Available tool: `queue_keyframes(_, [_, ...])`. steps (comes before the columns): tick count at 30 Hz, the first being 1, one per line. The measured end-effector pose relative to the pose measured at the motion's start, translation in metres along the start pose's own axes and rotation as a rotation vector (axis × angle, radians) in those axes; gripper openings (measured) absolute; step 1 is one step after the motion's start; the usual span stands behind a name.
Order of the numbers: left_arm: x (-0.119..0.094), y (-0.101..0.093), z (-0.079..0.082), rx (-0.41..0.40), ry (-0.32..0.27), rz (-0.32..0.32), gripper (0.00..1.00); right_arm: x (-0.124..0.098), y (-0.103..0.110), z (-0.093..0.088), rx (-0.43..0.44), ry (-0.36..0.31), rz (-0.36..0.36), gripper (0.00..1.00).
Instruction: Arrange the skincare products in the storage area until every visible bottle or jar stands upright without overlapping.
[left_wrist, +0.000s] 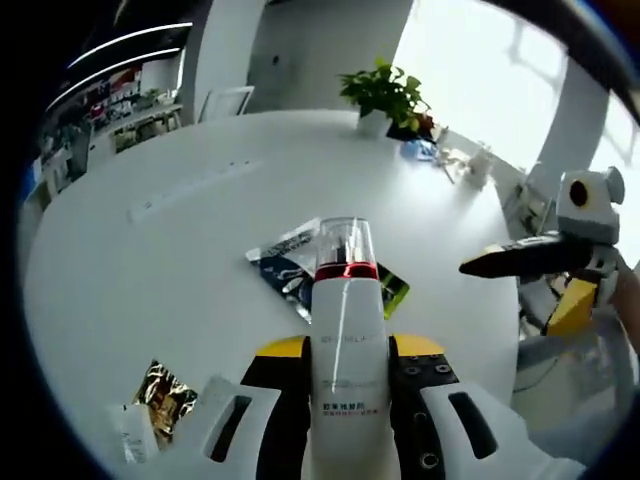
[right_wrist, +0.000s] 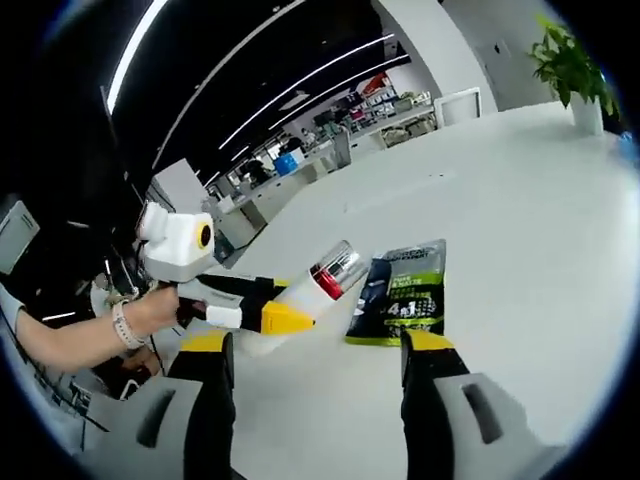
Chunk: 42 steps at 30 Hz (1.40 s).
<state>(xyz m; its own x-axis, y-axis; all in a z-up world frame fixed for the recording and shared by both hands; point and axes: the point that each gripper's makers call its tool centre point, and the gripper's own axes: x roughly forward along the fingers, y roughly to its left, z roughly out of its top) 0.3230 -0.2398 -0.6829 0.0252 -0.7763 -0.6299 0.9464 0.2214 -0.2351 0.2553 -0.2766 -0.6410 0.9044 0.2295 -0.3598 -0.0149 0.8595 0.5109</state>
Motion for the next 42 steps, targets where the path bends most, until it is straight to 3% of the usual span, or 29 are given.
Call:
queue_keyframes(3, [-0.005, -0.006, -0.001, 0.006, -0.015, -0.009, 0.26, 0.008, -0.002, 0.0, 0.021, 0.005, -0.002, 0.65])
queue_keyframes(7, [-0.01, -0.01, -0.007, 0.014, -0.029, -0.022, 0.26, 0.018, 0.002, -0.002, 0.14, -0.009, 0.041, 0.61])
queue_keyframes(16, [-0.024, -0.018, -0.013, 0.012, -0.06, -0.011, 0.26, 0.035, 0.004, -0.009, 0.271, -0.002, 0.09, 0.57])
queue_keyframes(21, [-0.027, -0.025, -0.015, 0.006, -0.081, -0.014, 0.26, 0.049, 0.012, -0.006, 0.423, -0.027, 0.165, 0.55])
queue_keyframes(25, [-0.026, -0.028, -0.018, 0.003, -0.083, -0.017, 0.26, 0.059, 0.012, -0.007, 0.494, -0.042, 0.183, 0.48])
queue_keyframes(34, [-0.03, -0.028, -0.02, 0.038, -0.108, 0.033, 0.26, 0.062, 0.014, -0.004, 0.561, -0.061, 0.203, 0.34])
queue_keyframes(37, [-0.034, -0.027, -0.018, 0.101, -0.125, 0.075, 0.26, 0.061, 0.015, -0.003, 0.593, -0.081, 0.216, 0.3])
queue_keyframes(42, [-0.037, -0.03, -0.019, 0.087, -0.152, 0.086, 0.26, 0.061, 0.018, -0.003, 0.605, -0.092, 0.228, 0.29])
